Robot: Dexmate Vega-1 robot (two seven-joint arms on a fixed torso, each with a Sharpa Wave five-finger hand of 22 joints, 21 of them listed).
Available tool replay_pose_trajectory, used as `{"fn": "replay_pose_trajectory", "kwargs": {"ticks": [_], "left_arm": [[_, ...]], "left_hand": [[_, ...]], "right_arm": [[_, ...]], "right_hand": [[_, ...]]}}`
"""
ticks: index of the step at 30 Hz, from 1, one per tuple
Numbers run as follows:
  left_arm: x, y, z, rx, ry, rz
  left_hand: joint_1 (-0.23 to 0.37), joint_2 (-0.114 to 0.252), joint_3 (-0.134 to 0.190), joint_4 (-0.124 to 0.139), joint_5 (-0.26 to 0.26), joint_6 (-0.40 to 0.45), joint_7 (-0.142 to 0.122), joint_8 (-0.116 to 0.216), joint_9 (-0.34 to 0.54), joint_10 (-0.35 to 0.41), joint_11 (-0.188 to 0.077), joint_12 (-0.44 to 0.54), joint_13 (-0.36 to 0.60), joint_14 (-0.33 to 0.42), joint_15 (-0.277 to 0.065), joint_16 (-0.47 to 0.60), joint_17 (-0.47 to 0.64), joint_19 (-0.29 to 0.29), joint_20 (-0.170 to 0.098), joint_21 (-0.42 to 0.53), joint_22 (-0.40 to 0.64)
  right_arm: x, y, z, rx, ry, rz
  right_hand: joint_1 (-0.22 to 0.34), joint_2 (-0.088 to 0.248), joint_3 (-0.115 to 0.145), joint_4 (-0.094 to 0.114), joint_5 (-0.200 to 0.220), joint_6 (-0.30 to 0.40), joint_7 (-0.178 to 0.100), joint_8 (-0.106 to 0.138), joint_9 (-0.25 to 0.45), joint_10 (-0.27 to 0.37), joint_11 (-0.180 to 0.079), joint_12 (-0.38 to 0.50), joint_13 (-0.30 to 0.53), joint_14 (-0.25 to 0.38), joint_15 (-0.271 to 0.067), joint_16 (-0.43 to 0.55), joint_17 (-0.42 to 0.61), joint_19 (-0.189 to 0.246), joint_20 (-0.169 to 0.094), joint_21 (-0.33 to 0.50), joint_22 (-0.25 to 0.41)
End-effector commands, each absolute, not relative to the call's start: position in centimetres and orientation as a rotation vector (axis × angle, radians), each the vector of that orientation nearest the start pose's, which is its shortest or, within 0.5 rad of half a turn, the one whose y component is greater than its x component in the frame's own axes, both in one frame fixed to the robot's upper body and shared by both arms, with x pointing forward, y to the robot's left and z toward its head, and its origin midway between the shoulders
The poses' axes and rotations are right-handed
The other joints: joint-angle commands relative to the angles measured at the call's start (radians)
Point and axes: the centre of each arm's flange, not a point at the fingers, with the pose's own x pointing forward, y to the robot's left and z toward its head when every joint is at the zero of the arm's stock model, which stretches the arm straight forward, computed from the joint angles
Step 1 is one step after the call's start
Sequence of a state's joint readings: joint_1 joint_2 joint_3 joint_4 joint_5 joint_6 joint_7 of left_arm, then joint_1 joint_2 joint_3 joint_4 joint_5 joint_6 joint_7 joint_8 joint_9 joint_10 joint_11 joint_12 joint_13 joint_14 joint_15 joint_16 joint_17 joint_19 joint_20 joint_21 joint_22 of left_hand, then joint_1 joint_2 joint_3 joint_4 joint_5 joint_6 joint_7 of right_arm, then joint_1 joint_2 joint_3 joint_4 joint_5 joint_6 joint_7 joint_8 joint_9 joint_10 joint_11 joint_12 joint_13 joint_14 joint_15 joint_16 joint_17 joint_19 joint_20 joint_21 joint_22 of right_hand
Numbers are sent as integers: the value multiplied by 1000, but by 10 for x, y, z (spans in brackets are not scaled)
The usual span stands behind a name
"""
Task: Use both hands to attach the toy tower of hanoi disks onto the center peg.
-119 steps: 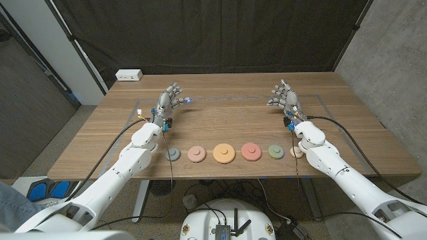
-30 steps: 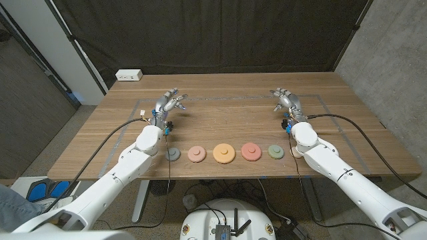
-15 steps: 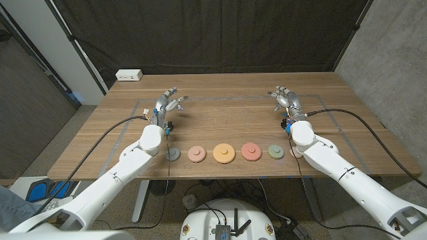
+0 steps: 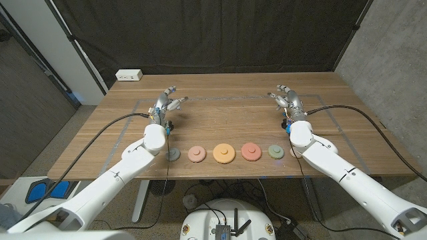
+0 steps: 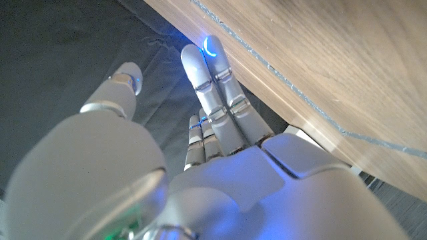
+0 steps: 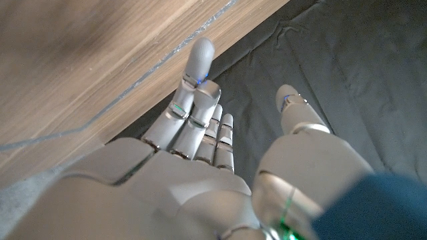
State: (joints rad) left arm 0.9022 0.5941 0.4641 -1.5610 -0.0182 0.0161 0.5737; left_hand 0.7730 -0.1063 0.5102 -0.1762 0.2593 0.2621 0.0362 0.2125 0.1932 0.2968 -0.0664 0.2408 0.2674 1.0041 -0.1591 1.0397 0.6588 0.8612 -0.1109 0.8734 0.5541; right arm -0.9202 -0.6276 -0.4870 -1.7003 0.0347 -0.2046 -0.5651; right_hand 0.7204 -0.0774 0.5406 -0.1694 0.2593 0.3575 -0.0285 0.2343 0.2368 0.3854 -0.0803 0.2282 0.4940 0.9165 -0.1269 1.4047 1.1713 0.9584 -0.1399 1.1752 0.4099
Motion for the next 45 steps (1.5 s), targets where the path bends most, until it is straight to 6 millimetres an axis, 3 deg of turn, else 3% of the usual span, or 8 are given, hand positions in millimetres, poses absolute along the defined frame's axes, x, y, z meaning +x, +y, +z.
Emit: {"fn": "replay_pose_trajectory", "kwargs": {"ticks": [1, 10, 15, 26, 35, 45], "left_arm": [[613, 267, -14, 660, -667, 411], [619, 262, -15, 701, -666, 437], [612, 265, -8, 737, -677, 461], [602, 271, -16, 721, -679, 446], [596, 264, -18, 774, -690, 475], [588, 259, -15, 920, -652, 491]], "left_hand": [[8, 0, -8, 3, 7, 12, -3, 2, 5, 9, -6, 7, 3, 13, -58, 8, 0, -3, -67, 11, 1], [8, 0, -23, 7, 7, 23, -11, 4, 5, 21, -10, 12, 7, 16, -58, 16, -7, -3, -68, 19, 1], [9, 1, -29, 9, 7, 27, -11, 3, 5, 25, -10, 13, 9, 18, -58, 20, -10, -2, -67, 24, 1], [10, 3, -43, 11, 7, 39, -12, 5, 6, 36, -15, 16, 13, 21, -58, 27, -18, -1, -67, 32, 0], [13, 8, -50, 12, 7, 54, -13, 9, 6, 49, -14, 21, 17, 23, -58, 34, -23, -4, -67, 38, -1], [21, 12, -64, 11, 8, 25, -13, -6, 8, 19, -11, 7, 21, 21, -59, 42, -33, -1, -72, 50, -2]], "right_arm": [[591, -260, -11, -810, -602, -365], [592, -258, -7, -978, -617, -415], [587, -251, -4, -1035, -624, -442], [586, -234, -16, -1075, -649, -448], [576, -238, -22, -1145, -632, -486], [564, -239, -17, -1219, -572, -483]], "right_hand": [[19, -3, -2, 1, 0, 7, -5, 6, 4, -19, 5, -8, 9, -12, -90, -12, -5, -9, -74, 10, -3], [30, -2, -11, 2, -1, -2, -9, 2, 4, -24, 9, -9, 17, -18, -90, -21, -12, -21, -74, 14, -12], [37, -3, -19, 3, -3, -12, -13, -3, 5, -36, 12, -12, 24, -30, -90, -33, -24, -31, -73, 16, -20], [41, 5, -30, 9, -5, -8, -4, -1, 6, -49, 23, -15, 32, -43, -91, -51, -44, -38, -73, 21, -31], [62, 6, -38, 1, -8, -25, -28, -6, 11, -72, 25, -21, 40, -55, -91, -64, -60, -51, -74, 22, -45], [97, 15, -50, 0, -9, -26, -16, -3, 19, -68, 21, -13, 53, -62, -91, -76, -89, -56, -74, 31, -65]]}}
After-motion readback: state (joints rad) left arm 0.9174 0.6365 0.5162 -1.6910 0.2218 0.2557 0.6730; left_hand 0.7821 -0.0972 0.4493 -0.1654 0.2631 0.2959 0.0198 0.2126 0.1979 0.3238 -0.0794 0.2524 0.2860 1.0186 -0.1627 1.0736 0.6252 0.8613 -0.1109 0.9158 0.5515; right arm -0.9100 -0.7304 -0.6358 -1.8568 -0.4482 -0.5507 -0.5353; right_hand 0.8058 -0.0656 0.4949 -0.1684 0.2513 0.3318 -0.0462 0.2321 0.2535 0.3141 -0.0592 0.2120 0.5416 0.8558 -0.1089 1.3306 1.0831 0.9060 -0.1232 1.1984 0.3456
